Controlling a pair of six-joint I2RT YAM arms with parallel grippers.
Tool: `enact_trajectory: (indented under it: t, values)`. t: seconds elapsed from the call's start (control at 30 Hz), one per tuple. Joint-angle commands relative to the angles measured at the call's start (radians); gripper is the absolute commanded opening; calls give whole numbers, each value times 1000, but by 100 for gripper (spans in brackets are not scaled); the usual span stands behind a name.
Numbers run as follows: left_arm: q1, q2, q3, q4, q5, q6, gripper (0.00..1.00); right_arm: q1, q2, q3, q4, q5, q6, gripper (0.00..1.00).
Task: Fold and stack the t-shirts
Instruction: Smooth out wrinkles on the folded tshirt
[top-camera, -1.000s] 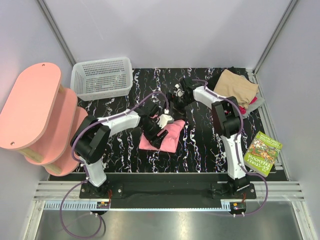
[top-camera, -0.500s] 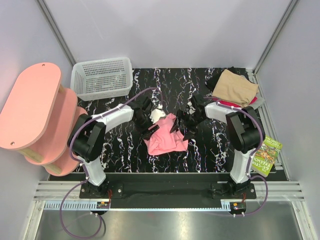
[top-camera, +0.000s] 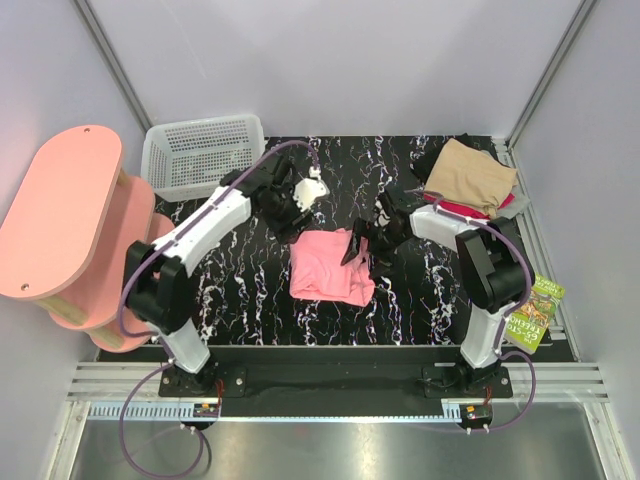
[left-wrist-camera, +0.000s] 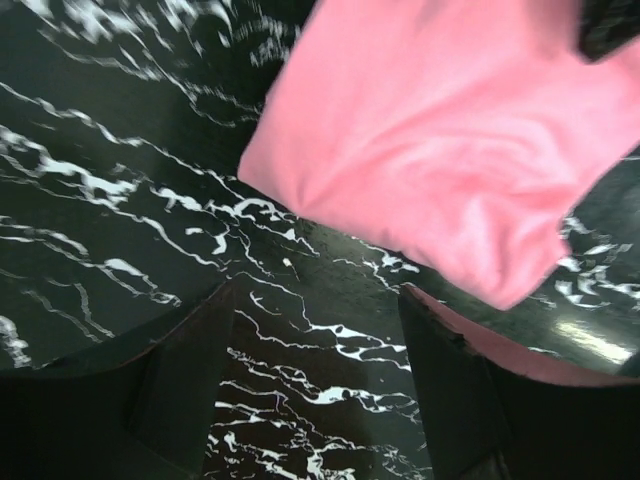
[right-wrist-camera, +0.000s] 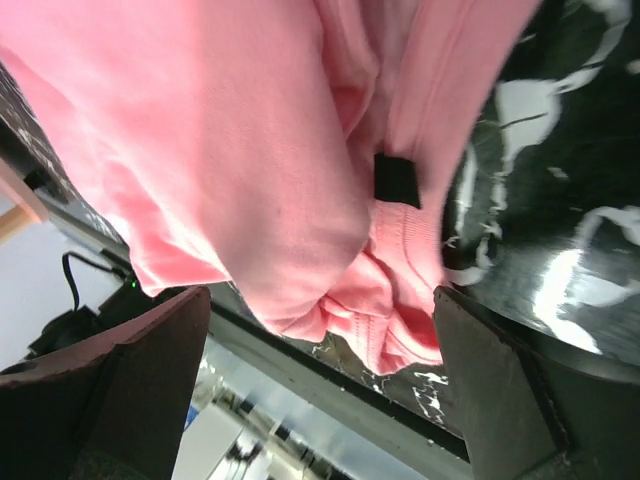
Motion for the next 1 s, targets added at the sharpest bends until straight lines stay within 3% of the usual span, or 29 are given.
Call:
enact_trajectory:
  t: [0.0, 0.13, 0.37, 0.97]
  values:
    - [-29, -85, 67, -50, 84, -57, 72, -43, -98, 68, -56, 93, -50, 99]
    - [-46, -7, 44, -44, 109, -117, 70, -101, -116, 47, -55, 115, -70, 100]
    - [-48, 76, -74, 11, 163, -191, 68, -138, -1, 2, 62, 31, -41, 100]
    - [-129, 53, -251, 148, 129, -237, 67, -137, 154, -110, 440, -215, 143, 100]
